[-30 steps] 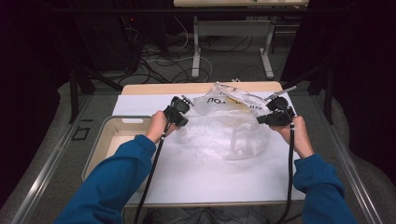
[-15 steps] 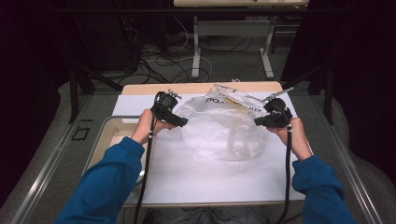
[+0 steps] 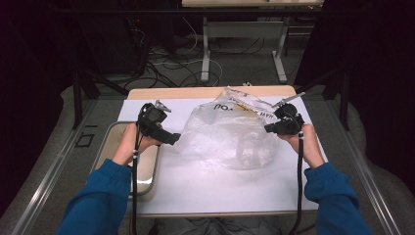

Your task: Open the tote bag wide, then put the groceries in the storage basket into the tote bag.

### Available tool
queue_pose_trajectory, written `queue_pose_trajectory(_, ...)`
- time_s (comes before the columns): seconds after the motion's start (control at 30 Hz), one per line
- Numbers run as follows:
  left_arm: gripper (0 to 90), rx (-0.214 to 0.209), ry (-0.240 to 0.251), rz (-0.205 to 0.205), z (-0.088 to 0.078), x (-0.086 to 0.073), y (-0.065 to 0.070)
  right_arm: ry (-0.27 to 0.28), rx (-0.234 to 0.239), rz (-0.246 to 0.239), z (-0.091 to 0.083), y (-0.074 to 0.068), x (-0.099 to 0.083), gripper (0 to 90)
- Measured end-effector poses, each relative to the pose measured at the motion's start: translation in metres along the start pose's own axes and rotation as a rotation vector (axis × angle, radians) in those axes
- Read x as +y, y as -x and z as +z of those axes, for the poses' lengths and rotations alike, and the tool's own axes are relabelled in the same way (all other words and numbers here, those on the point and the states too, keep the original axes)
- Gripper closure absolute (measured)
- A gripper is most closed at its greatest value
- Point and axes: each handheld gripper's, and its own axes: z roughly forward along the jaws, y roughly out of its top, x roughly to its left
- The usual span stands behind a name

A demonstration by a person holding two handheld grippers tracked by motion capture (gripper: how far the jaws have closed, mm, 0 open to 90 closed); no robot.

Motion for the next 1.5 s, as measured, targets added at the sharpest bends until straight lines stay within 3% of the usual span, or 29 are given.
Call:
queue_pose_trajectory(0.2,2.4,0.038,-0.027,-0.006,-0.006,-0.024,-0.003,0.009,-0.001,0.003,-0.003,-0.002,-0.001,90.0)
queue_pose_trajectory(0.33,2.2,0.064,-0.005,-0.038,-0.009,-0.040,-0.006,0.014,-0.001,0.008,-0.004,-0.002,-0.003,90.0)
queue_pose_trajectory(0.47,2.3,0.062,-0.008,-0.085,-0.009,-0.053,-0.013,0.011,0.001,0.004,-0.004,-0.004,-0.004,90.0)
queue_pose_trajectory(0.67,2.3,0.074,0.001,-0.114,-0.012,-0.060,-0.019,0.013,0.001,-0.010,-0.003,-0.007,-0.004,90.0)
queue_pose_trajectory(0.97,2.6,0.089,-0.027,-0.137,-0.004,-0.072,-0.026,0.015,-0.001,-0.010,-0.003,-0.007,-0.005,90.0)
queue_pose_trajectory(1.13,3.6,0.115,-0.018,-0.188,-0.006,-0.082,-0.036,0.016,0.006,-0.012,-0.003,-0.009,-0.004,90.0)
queue_pose_trajectory(1.33,8.6,0.144,-0.053,-0.242,-0.001,-0.097,-0.047,0.017,0.002,-0.018,0.000,-0.010,-0.004,90.0)
queue_pose_trajectory(1.5,17.2,0.159,-0.112,-0.281,0.007,-0.103,-0.052,0.017,0.002,-0.016,0.000,-0.010,-0.005,90.0)
